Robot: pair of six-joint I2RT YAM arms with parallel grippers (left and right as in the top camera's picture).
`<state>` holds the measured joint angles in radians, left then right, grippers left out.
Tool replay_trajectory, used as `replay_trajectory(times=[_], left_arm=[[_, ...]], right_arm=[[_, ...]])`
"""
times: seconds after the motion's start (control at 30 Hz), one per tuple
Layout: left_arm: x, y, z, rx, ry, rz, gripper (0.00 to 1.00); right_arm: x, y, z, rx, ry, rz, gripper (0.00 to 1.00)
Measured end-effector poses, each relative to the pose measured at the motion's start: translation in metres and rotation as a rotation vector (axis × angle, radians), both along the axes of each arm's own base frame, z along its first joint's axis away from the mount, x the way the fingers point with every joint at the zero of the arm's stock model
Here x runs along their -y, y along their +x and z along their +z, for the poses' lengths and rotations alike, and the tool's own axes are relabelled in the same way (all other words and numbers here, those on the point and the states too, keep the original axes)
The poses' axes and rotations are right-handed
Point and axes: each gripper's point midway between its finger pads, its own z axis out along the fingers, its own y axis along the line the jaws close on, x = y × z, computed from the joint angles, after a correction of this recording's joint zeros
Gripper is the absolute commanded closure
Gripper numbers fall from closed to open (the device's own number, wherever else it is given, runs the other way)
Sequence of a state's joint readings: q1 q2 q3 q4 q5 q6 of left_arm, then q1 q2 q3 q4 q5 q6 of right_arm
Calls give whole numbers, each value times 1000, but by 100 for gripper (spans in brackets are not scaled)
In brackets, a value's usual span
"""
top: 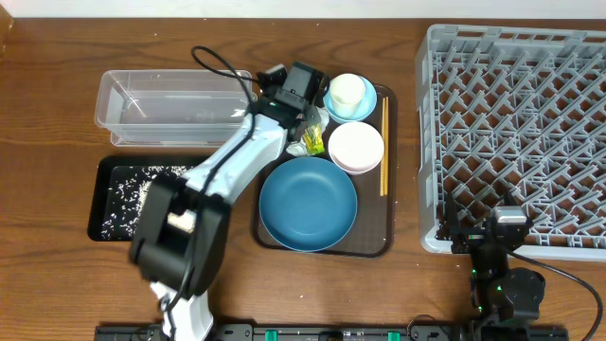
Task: Sort waste into correct bins and load items into the dishwasher rack
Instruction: 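Carry the snack wrapper to the clear bin and release it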
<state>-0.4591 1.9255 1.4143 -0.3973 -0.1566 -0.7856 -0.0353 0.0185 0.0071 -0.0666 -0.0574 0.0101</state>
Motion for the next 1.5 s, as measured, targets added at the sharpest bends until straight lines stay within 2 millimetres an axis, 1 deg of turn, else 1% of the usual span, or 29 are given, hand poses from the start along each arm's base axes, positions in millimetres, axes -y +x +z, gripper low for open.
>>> replay_trajectory(times=[0.07, 0.17, 0.23, 0.3, 0.37, 0.43, 0.57, 0.63, 0.7, 0.73, 0.87, 0.9, 0.93, 1.03, 1.07, 1.1, 1.17, 1.23, 1.27, 1.33, 1.4, 1.5], left_arm=[[-1, -2, 25, 40, -20, 0, 94], [-2, -5, 55, 92, -45, 0, 94], [-5, -5, 68, 117, -51, 6, 94], [-12, -4, 74, 136, -40, 26, 94], [-24, 0, 76, 149, -12, 63, 94], [-42, 4, 76, 157, 18, 109, 94], [-88, 16, 80, 179, 60, 222, 94], [-115, 21, 81, 183, 74, 284, 93], [-139, 24, 81, 184, 87, 336, 87], [-152, 25, 81, 184, 93, 366, 87], [-190, 25, 81, 178, 107, 447, 87], [-193, 24, 80, 174, 110, 455, 86], [-203, 23, 80, 169, 113, 474, 83], [-216, 20, 78, 156, 120, 501, 83], [-220, 19, 77, 150, 122, 508, 77], [-223, 17, 76, 141, 125, 512, 75], [-223, 13, 72, 119, 123, 509, 73], [-218, 9, 67, 87, 102, 488, 72], [-211, 8, 63, 65, 77, 462, 72], [-194, 7, 58, 31, 24, 383, 73], [-169, 7, 55, 6, -28, 253, 73], [-123, 3, 53, -17, -62, 32, 72]], right_arm=[[0, 0, 0, 0, 0, 0, 1], [0, 0, 0, 0, 0, 0, 1], [0, 0, 0, 0, 0, 0, 1], [0, 0, 0, 0, 0, 0, 1], [0, 0, 0, 0, 0, 0, 1], [0, 0, 0, 0, 0, 0, 1], [0, 0, 0, 0, 0, 0, 1], [0, 0, 0, 0, 0, 0, 1], [0, 0, 0, 0, 0, 0, 1], [0, 0, 0, 0, 0, 0, 1], [0, 0, 0, 0, 0, 0, 1], [0, 0, 0, 0, 0, 0, 1], [0, 0, 0, 0, 0, 0, 1], [0, 0, 0, 0, 0, 0, 1], [0, 0, 0, 0, 0, 0, 1], [0, 0, 0, 0, 0, 0, 1], [0, 0, 0, 0, 0, 0, 1], [0, 0, 0, 0, 0, 0, 1], [0, 0, 0, 0, 0, 0, 1], [0, 0, 0, 0, 0, 0, 1], [0, 0, 0, 0, 0, 0, 1], [0, 0, 0, 0, 0, 0, 1]])
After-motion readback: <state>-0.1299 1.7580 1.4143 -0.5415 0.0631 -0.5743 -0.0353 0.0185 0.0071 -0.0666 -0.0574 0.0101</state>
